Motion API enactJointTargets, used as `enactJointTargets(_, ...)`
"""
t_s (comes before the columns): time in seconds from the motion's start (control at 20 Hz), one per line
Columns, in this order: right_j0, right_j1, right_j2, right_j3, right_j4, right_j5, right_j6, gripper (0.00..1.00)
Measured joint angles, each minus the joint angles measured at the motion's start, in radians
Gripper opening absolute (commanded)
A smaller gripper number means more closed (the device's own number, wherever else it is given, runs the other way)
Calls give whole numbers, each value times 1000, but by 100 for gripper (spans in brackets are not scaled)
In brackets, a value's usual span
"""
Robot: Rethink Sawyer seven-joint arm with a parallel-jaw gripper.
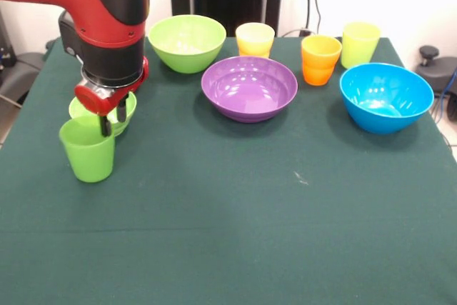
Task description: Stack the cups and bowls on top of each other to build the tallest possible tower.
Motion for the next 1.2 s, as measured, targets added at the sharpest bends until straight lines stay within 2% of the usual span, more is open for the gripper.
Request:
enactJointTargets(0.75, 2, -12, 0, -1, 4, 0, 0, 0)
enactJointTargets(1.2, 4, -53, 3, 26, 85, 0, 0, 0)
